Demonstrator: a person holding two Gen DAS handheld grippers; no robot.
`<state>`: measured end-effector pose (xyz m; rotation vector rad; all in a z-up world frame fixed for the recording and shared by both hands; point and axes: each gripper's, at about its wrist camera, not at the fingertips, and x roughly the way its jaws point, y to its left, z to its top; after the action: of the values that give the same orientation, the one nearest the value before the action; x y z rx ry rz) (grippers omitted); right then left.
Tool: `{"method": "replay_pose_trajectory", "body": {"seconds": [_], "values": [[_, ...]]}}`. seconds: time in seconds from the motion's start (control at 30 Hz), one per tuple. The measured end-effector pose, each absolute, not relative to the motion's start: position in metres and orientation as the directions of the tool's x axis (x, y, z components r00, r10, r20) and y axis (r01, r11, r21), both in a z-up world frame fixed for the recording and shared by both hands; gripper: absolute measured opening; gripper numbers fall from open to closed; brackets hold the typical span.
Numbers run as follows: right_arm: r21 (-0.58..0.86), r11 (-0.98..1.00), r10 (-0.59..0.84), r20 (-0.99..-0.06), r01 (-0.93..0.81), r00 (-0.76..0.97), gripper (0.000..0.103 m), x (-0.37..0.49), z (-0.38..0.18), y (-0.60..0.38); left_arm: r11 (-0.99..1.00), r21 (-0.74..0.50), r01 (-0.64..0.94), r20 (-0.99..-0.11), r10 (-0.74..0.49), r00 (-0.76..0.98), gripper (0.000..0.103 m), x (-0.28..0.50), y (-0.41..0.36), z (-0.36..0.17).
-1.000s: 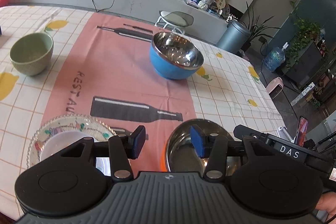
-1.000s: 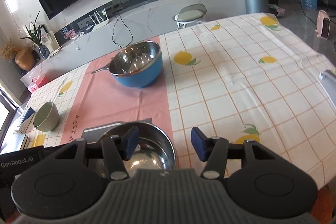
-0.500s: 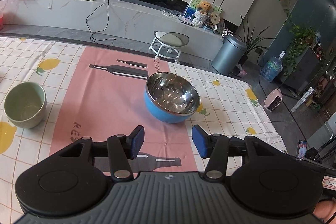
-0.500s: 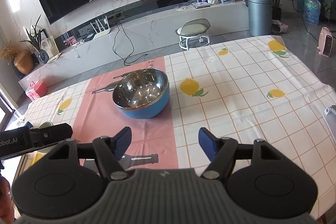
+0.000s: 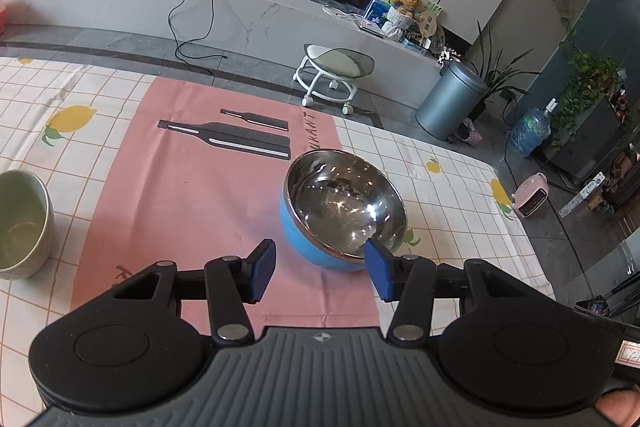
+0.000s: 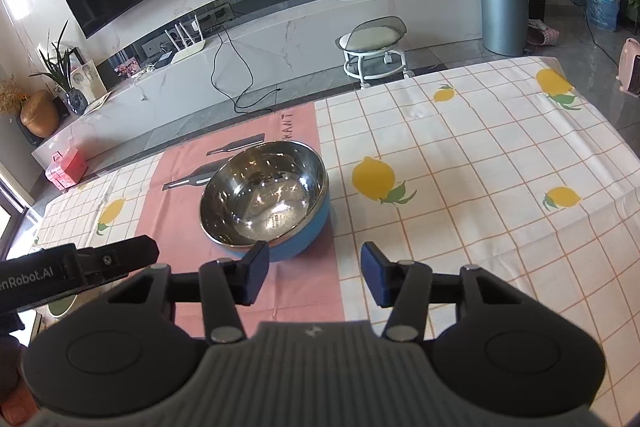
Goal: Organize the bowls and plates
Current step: 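Move both tools to the rim of the blue steel bowl, then close both tools on the rim of the blue steel bowl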
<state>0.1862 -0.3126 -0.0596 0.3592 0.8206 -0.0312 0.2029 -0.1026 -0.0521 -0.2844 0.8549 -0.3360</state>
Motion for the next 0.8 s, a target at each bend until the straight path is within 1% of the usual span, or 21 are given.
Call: {"method": "replay_pose_trajectory", "body": {"seconds": [0.17, 0.3, 0.4, 0.6, 0.67, 0.7, 0.73, 0.77, 0.8], "values": [[0.333, 0.925, 0.136, -0.739, 0.182, 0.66, 0.046, 0.213, -0.07, -0.315, 0.912, -0.39, 0.125, -0.699, -0.382, 0.605, 0.058, 0.231, -0.102, -0.064], [0.332, 0.922, 0.133, -0.754, 0.198, 0.644, 0.043, 0.235, -0.079, -0.313, 0.911, -0.396, 0.113, -0.714, -0.383, 0.586, 0.058, 0.249, -0.107, -0.074], [0.312, 0.925, 0.115, -0.773, 0.216, 0.624, 0.042, 0.25, -0.086, -0.312, 0.92, -0.379, 0.101, -0.733, -0.365, 0.574, 0.058, 0.261, -0.113, -0.082], [0.267, 0.933, 0.08, -0.808, 0.242, 0.584, 0.033, 0.276, -0.1, -0.312, 0.929, -0.355, 0.106, -0.759, -0.353, 0.547, 0.058, 0.278, -0.125, -0.095], [0.268, 0.931, 0.081, -0.815, 0.249, 0.574, 0.029, 0.282, -0.105, -0.314, 0.933, -0.343, 0.112, -0.769, -0.347, 0.537, 0.05, 0.282, -0.129, -0.099], [0.274, 0.928, 0.087, -0.817, 0.252, 0.571, 0.029, 0.284, -0.107, -0.315, 0.933, -0.34, 0.114, -0.773, -0.347, 0.531, 0.04, 0.283, -0.13, -0.101], [0.279, 0.926, 0.091, -0.818, 0.253, 0.568, 0.027, 0.286, -0.109, -0.316, 0.932, -0.343, 0.116, -0.776, -0.351, 0.524, 0.035, 0.286, -0.129, -0.104], [0.287, 0.924, 0.099, -0.817, 0.252, 0.568, 0.024, 0.287, -0.109, -0.315, 0.931, -0.347, 0.114, -0.777, -0.353, 0.521, 0.034, 0.287, -0.129, -0.106], [0.295, 0.923, 0.107, -0.815, 0.249, 0.569, 0.022, 0.287, -0.11, -0.316, 0.932, -0.346, 0.113, -0.778, -0.351, 0.521, 0.029, 0.287, -0.129, -0.106]]}}
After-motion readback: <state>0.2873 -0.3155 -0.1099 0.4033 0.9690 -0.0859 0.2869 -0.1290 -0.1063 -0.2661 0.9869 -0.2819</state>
